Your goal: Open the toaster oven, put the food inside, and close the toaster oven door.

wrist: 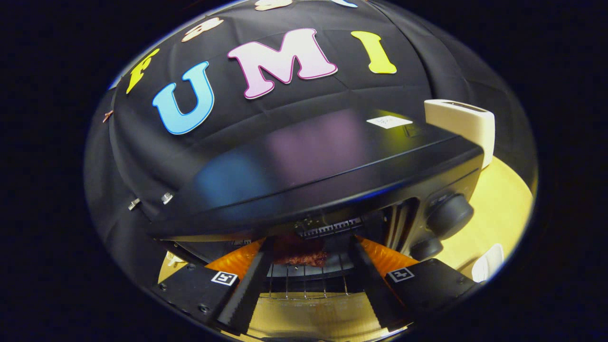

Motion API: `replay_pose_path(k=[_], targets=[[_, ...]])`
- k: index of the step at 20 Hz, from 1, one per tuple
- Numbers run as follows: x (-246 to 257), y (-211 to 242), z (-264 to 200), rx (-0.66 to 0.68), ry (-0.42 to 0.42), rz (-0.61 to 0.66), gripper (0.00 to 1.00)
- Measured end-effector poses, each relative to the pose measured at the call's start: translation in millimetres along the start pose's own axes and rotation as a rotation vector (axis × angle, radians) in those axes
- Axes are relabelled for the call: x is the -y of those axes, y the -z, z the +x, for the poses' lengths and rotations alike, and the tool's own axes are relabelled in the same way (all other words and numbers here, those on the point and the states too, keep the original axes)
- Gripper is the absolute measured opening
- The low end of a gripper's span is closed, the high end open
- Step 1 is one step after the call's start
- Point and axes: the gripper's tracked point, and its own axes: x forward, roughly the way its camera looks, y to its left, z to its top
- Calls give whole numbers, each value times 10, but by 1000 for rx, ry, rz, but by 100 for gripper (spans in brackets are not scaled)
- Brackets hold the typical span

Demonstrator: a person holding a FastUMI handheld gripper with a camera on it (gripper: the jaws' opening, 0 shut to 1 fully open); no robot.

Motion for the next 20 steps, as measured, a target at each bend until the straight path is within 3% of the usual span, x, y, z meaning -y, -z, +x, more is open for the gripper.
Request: replay_pose_path(k=[5, 13, 20], targets=[[91, -124, -356, -1, 21, -35, 98], [4, 109, -1041, -90, 19, -138, 98], [-293, 887, -1459, -266, -16, -152, 98]])
